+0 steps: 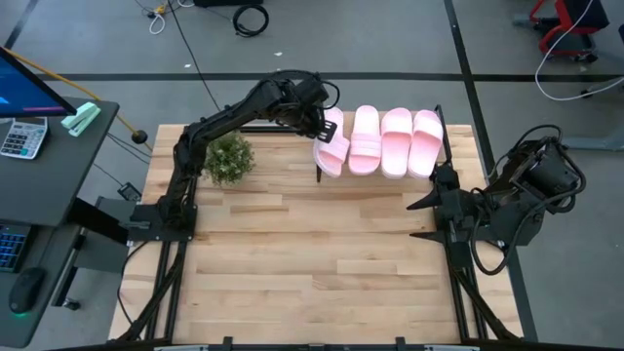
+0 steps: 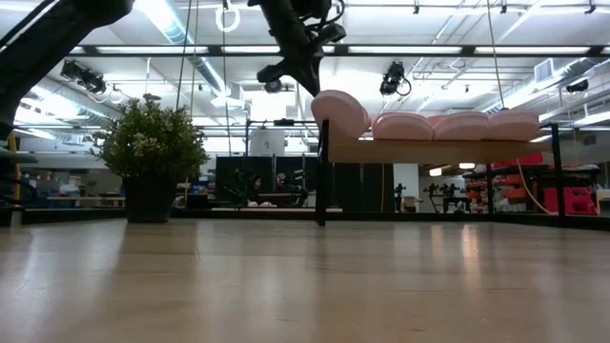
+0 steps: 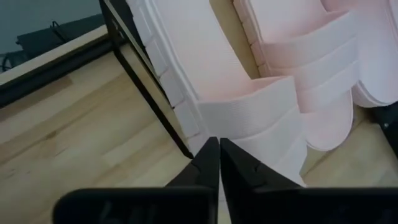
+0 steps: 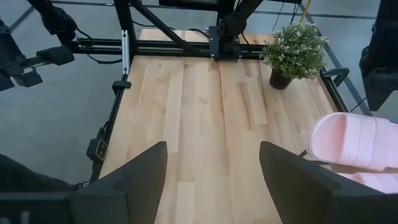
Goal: Pick and place slides into the shelf
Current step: Adjust the slides on the shelf
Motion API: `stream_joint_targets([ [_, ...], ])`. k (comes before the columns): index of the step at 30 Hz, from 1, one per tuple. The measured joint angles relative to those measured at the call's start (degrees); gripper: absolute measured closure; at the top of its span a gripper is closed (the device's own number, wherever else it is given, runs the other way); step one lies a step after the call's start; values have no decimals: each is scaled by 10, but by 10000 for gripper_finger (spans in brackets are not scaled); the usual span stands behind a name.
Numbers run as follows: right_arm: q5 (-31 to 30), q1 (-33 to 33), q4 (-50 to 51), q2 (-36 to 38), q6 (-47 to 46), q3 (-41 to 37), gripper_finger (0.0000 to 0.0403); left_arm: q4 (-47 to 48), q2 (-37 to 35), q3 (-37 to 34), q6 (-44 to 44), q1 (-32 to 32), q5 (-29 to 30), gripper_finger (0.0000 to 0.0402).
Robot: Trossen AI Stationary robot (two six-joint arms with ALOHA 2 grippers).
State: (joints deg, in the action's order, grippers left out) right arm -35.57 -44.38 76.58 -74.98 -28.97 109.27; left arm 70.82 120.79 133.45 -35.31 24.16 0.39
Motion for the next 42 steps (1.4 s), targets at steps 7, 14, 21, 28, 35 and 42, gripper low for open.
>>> stream_joint_targets([
  [7,0,0,-5,0,0,0,143,3,9,1,7,-7,16,390],
  [14,0,0,-5,0,-9,0,143,3,28,1,15,-22,33,395],
  [21,0,0,-12,0,-11,0,143,-12,36,1,12,-28,37,396],
  [28,0,0,-14,0,-15,0,143,-60,36,1,-6,-32,28,389],
  [35,0,0,-14,0,-14,0,143,-40,37,1,13,-35,32,394],
  [42,0,0,-14,0,-14,0,143,-33,44,0,13,-39,38,396],
])
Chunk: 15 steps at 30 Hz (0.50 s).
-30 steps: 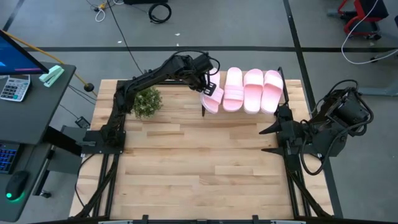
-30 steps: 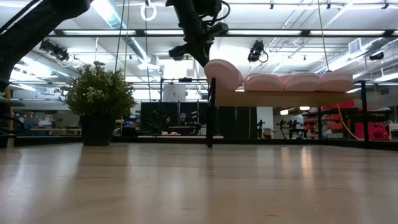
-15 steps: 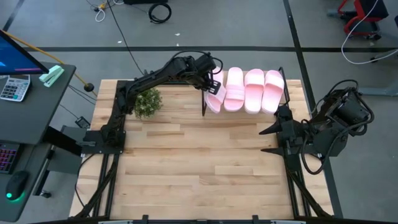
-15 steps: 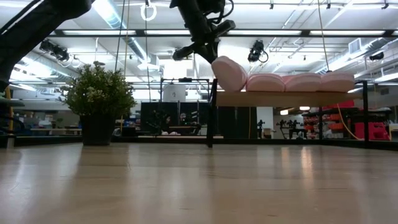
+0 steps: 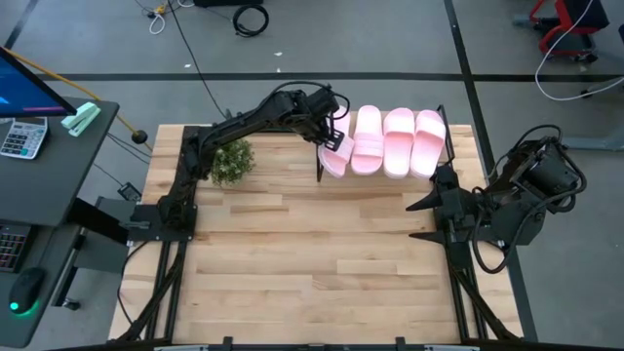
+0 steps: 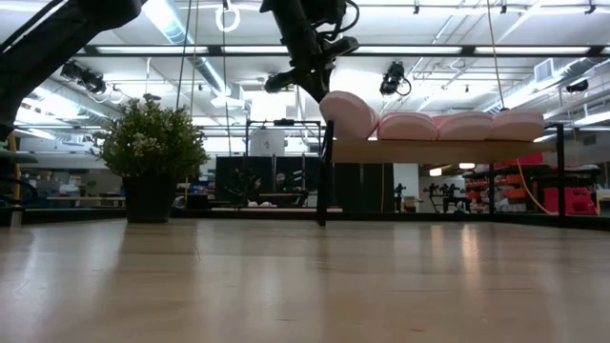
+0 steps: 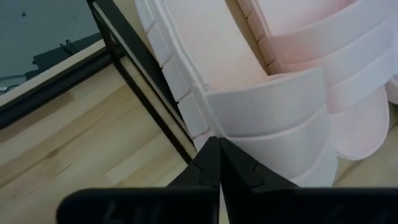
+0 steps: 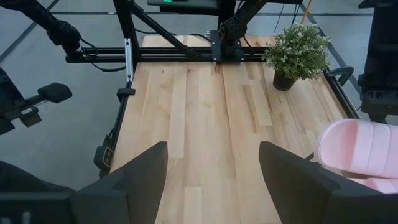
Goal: Pick and place slides into the shelf
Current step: Adjust the slides on the shelf
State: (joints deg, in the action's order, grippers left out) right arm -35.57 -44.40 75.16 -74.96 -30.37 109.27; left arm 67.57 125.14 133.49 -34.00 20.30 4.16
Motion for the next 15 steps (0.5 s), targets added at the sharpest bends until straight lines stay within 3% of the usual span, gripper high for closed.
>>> stream_joint_targets([
  [15,0,0,0,0,2,0,143,-46,7,0,-18,-11,-10,395],
])
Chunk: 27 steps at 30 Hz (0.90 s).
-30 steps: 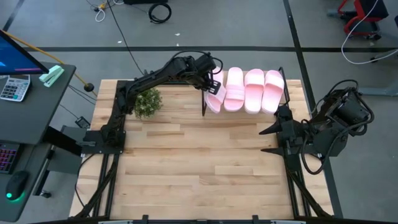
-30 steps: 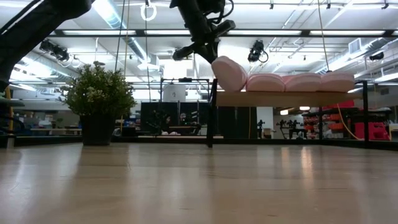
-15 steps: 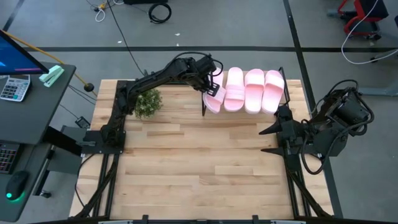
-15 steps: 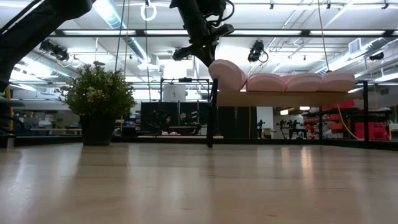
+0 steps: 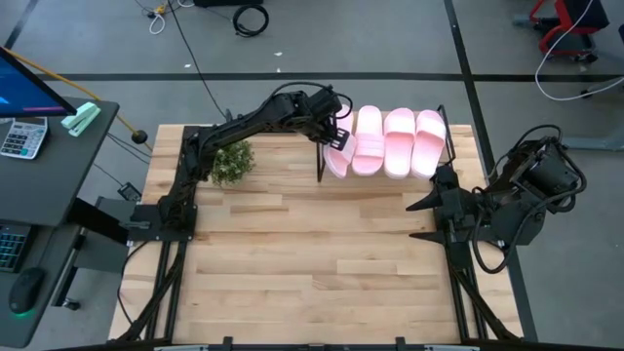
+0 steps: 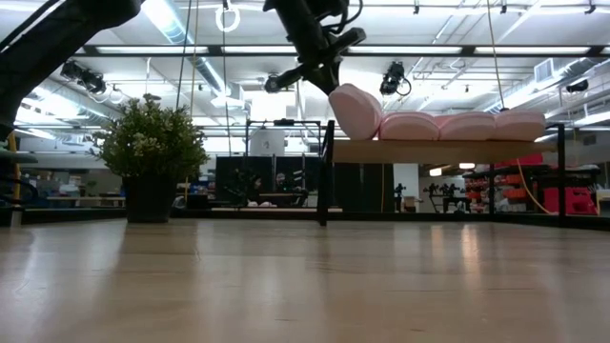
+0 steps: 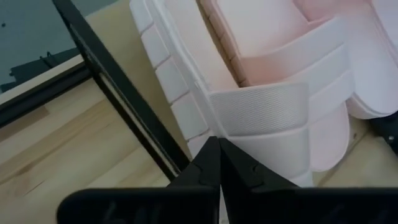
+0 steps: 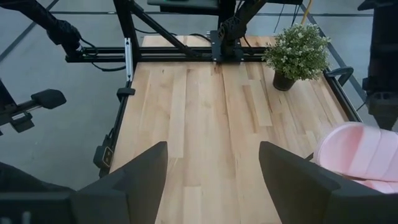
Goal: Pick and place slides into the shelf
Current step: Adjust the slides on the shelf
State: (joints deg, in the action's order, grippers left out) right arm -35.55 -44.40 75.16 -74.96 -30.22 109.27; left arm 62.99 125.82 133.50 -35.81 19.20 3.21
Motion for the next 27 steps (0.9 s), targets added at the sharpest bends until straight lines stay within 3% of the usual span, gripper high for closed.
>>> stream_joint_targets([
  [13,0,0,0,0,5,0,143,3,0,0,4,-5,5,396],
  [27,0,0,18,0,4,0,143,-1,-19,-2,43,-5,25,320],
])
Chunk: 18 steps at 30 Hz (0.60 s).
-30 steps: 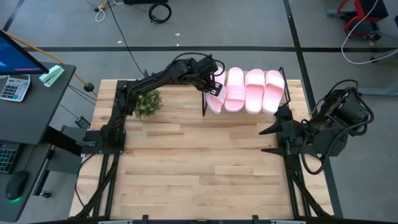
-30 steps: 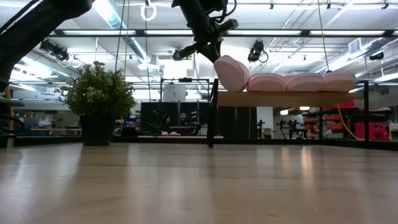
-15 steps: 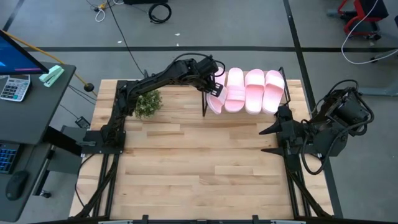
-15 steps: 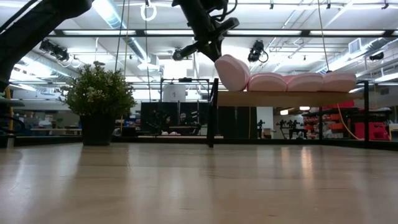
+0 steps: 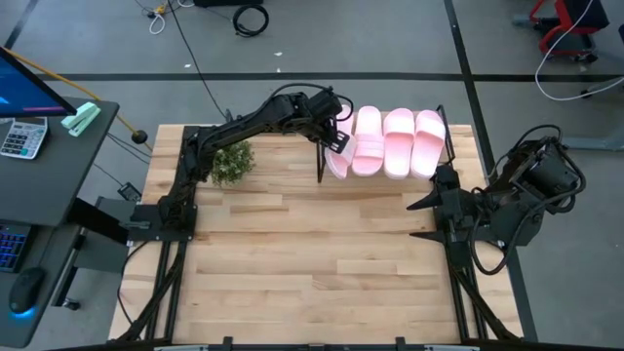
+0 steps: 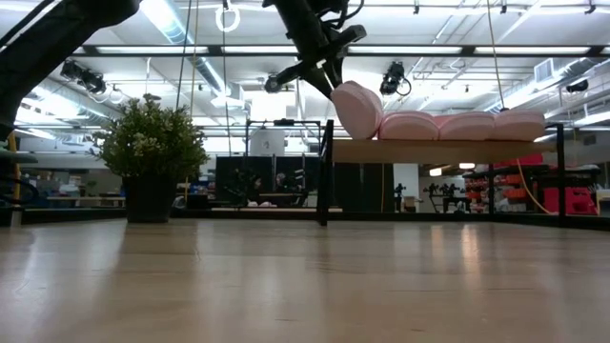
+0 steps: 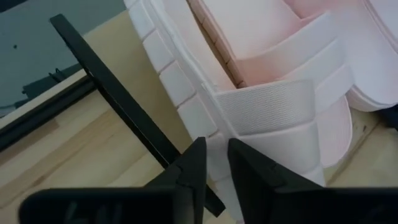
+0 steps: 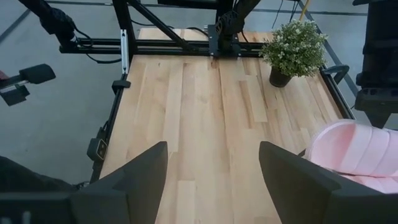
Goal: Pick and place slides into the shelf
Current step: Adjust the slides on the shelf
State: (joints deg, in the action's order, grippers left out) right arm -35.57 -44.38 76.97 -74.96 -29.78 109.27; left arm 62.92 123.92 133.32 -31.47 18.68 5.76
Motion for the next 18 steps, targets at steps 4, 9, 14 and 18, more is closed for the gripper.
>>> stream_joint_targets([
  [4,0,0,3,0,0,0,143,4,0,0,11,2,1,296],
  [9,0,9,21,0,-13,0,143,4,0,0,23,8,6,277],
  [14,0,28,51,0,-22,0,143,5,-3,0,42,16,9,269],
  [18,0,45,54,0,-18,0,143,4,-7,0,65,23,10,266],
])
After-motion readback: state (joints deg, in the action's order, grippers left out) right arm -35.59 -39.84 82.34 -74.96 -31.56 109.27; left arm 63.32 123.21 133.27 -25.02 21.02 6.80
